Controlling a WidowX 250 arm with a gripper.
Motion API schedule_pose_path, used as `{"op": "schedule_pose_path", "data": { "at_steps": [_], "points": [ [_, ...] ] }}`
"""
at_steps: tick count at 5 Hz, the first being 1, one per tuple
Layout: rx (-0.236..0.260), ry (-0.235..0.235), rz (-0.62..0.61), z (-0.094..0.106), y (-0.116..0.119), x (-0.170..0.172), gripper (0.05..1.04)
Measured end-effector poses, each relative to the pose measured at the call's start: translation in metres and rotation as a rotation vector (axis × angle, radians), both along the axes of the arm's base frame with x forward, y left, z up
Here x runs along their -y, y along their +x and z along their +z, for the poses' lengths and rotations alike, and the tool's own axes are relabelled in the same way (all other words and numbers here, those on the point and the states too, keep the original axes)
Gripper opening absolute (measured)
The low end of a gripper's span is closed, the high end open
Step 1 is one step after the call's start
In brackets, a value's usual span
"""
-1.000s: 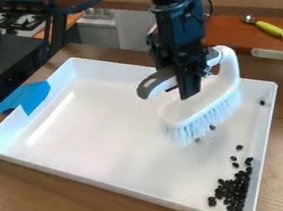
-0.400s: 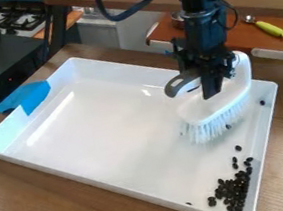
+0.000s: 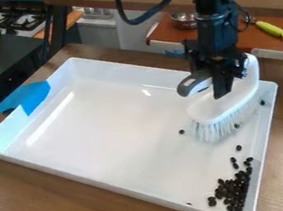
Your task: Sweep into pile
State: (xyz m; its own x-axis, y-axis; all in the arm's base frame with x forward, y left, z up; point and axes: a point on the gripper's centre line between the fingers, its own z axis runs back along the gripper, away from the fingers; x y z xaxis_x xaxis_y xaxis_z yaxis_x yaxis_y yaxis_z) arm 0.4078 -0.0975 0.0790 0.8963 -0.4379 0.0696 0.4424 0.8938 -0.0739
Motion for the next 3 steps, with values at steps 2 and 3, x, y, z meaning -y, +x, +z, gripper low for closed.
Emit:
{"op": "schedule_pose_path", "data": {
  "at_steps": [2,3],
  "points": [
    [0.021,0.029,0.009,-0.0024,0.0069,0.0006,0.497],
    [0.003,0.033,-0.01,-0.0087,-0.0012,-0.0003,0.497]
  ]
}}
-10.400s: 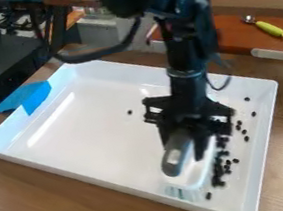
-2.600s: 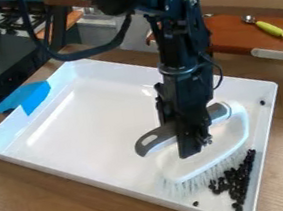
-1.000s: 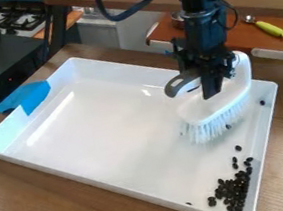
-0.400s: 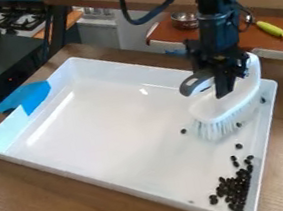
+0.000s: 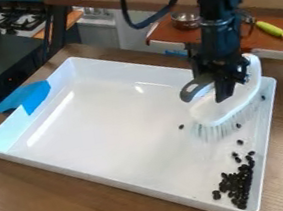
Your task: Sweep into pile
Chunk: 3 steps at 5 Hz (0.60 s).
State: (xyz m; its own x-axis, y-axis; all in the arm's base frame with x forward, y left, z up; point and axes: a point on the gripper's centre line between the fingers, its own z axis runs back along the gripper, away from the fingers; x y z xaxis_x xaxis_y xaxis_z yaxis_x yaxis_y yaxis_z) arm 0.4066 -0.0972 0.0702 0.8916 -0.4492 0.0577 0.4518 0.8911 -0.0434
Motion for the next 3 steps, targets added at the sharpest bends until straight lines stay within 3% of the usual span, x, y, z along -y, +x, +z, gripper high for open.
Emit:
{"op": "schedule_pose_path", "data": {
  "at_steps": [3],
  "points": [
    [-0.06,-0.037,-0.079,0.004,-0.047,-0.016,0.497]
  ]
}}
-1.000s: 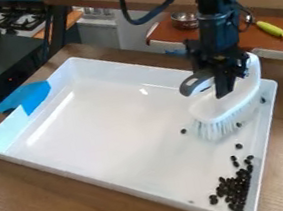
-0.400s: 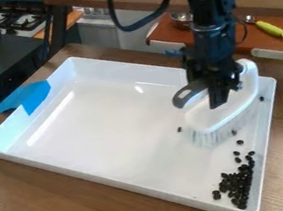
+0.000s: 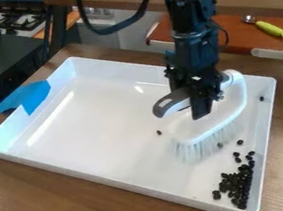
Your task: Sweep into pile
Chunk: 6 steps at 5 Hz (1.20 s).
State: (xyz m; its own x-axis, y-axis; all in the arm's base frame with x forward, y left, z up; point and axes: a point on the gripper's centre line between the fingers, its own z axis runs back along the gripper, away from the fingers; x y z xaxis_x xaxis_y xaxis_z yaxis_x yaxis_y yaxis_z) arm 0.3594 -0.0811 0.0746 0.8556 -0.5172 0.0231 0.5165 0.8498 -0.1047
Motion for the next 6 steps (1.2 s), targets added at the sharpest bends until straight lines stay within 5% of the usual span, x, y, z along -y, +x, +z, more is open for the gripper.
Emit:
{"op": "schedule_pose_path", "data": {
  "at_steps": [3,4,6],
  "points": [
    [-0.009,-0.021,-0.076,-0.002,-0.039,-0.003,0.497],
    [0.047,-0.029,-0.054,0.011,-0.033,-0.011,0.497],
    [0.149,-0.058,0.172,0.052,-0.01,-0.089,0.497]
  ]
}}
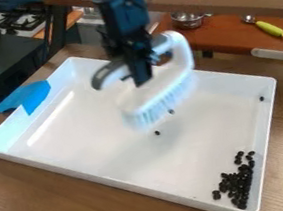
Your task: Sweep into pile
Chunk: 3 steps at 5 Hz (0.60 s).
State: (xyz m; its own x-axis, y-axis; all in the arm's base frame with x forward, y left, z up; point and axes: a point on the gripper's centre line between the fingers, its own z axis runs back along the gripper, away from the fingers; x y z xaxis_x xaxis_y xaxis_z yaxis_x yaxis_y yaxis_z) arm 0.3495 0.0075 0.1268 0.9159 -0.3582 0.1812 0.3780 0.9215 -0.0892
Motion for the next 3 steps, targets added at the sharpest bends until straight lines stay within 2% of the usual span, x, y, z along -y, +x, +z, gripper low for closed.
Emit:
{"op": "schedule_pose_path", "data": {
  "at_steps": [1,2,3],
  "points": [
    [0.047,0.09,0.034,-0.005,0.006,-0.022,0.497],
    [0.02,0.155,0.042,-0.031,-0.001,-0.031,0.497],
    [0.015,0.211,0.021,-0.048,-0.006,-0.027,0.497]
  ]
}}
